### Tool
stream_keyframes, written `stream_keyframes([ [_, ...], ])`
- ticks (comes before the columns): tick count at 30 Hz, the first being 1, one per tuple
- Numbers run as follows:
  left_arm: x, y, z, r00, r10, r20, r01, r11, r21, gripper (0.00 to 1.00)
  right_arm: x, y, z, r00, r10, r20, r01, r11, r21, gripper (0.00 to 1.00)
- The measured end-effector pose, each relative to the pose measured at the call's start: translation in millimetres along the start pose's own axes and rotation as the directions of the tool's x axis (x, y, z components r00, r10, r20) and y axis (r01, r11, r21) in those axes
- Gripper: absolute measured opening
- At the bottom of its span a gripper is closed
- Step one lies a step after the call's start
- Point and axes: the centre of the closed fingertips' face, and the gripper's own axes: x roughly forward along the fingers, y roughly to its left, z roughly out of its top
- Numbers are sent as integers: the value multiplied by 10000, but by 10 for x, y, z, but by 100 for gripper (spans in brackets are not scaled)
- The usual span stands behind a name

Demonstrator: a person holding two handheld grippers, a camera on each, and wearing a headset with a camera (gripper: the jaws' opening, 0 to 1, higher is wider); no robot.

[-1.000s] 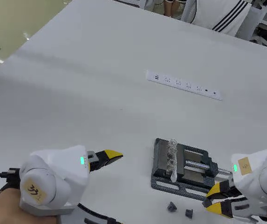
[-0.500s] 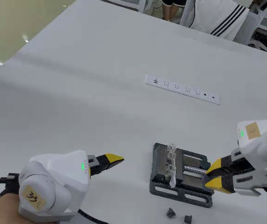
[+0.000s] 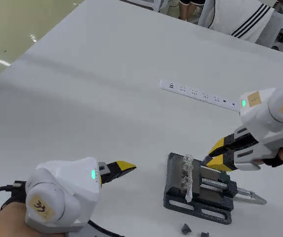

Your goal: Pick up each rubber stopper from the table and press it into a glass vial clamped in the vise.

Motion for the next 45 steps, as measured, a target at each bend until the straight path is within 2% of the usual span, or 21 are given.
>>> stream_keyframes([
  [13, 66, 77, 35, 9999, 49, 145, -48, 10000, -73, 92, 227, -144, 15, 9995, 293, -79, -292, 9994, 170, 7],
  [19, 84, 102, 33, 9998, 41, 189, -39, 10000, -91, 91, 318, -162, 30, 9988, 484, -92, -481, 9984, 299, 7],
  [45, 95, 128, 23, 9994, 88, 323, -80, 9997, -229, 91, 414, -145, -3, 9977, 635, -254, -626, 9974, 359, 7],
])
